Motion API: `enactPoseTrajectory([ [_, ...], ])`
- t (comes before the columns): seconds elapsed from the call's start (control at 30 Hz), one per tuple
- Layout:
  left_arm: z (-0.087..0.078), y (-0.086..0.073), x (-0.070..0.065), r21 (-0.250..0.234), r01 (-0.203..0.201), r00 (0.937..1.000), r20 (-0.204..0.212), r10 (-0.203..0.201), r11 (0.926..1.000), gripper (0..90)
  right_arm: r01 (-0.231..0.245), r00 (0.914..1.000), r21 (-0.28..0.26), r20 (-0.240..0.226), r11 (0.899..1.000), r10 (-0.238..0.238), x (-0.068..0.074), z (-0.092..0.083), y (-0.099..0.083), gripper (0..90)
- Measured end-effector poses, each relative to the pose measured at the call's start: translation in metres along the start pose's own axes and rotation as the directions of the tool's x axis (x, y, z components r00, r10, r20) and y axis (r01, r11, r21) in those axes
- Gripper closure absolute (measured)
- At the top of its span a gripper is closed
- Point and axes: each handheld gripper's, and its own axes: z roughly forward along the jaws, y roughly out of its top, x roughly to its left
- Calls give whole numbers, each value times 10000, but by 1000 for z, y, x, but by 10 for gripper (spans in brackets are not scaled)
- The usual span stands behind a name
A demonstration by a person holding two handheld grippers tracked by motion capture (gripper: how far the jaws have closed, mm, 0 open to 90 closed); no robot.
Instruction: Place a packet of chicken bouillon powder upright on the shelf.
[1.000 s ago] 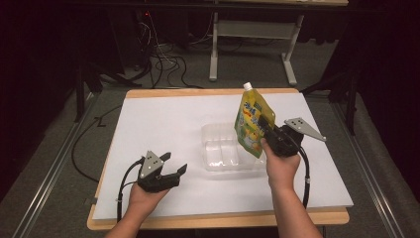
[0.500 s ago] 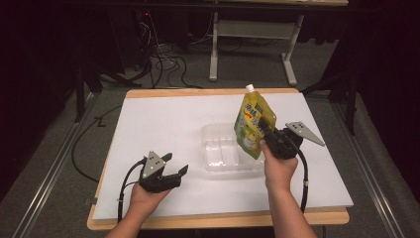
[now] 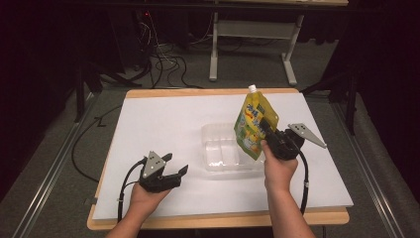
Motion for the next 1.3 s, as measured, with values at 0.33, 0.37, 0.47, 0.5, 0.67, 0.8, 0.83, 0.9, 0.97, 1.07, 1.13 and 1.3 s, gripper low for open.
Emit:
enactPoseTrajectory([
  [0.33, 0, 0, 0, -4, 13, 10000, -7, -13, 10000, 299, -154, 9999, -31, -23, 9999, 154, 0, 0, 0, 900],
  [0.37, 0, 0, 0, 1, -1, 10000, -9, 1, 10000, 299, -177, 9998, -26, -25, 9998, 177, 1, 1, -1, 900],
  [0.47, 0, 0, -1, 6, -8, 10000, -11, 8, 10000, 300, -120, 9999, -12, -69, 9999, 120, 5, 2, -1, 900],
  [0.5, 0, 0, -1, 10, -14, 10000, -10, 14, 10000, 299, -150, 9999, -14, -69, 9999, 150, 5, 2, -2, 900],
  [0.67, 0, -1, 0, 3, 12, 10000, -5, -12, 10000, 300, -209, 9998, -101, 48, 9997, 209, 4, 1, -2, 900],
  [0.8, 0, -1, 0, 20, 53, 10000, 3, -53, 10000, 301, -279, 9994, -168, 198, 9995, 282, -1, -1, -3, 900],
  [0.83, 0, -1, 0, 44, 32, 10000, 5, -32, 10000, 301, -320, 9993, -175, 192, 9993, 323, -3, -2, -3, 900],
  [0.9, 1, -1, 0, 68, 26, 10000, 4, -26, 10000, 301, -295, 9992, -105, 251, 9995, 297, -4, -2, -4, 900],
  [0.97, 1, -1, 0, 73, 41, 10000, 8, -41, 10000, 302, -338, 9991, -46, 271, 9994, 339, -5, -1, -6, 900],
  [1.07, 1, -1, 0, 84, 42, 10000, 19, -42, 10000, 303, -387, 9989, 30, 284, 9992, 386, -5, 1, -8, 900],
  [1.13, 1, -1, 0, 60, 35, 10000, 14, -35, 10000, 303, -293, 9991, 86, 303, 9995, 290, -3, 3, -9, 900],
  [1.3, -1, -1, -1, 33, 15, 10000, 22, -15, 10000, 303, -23, 9994, 198, 345, 9998, 16, 0, 9, -11, 900],
])
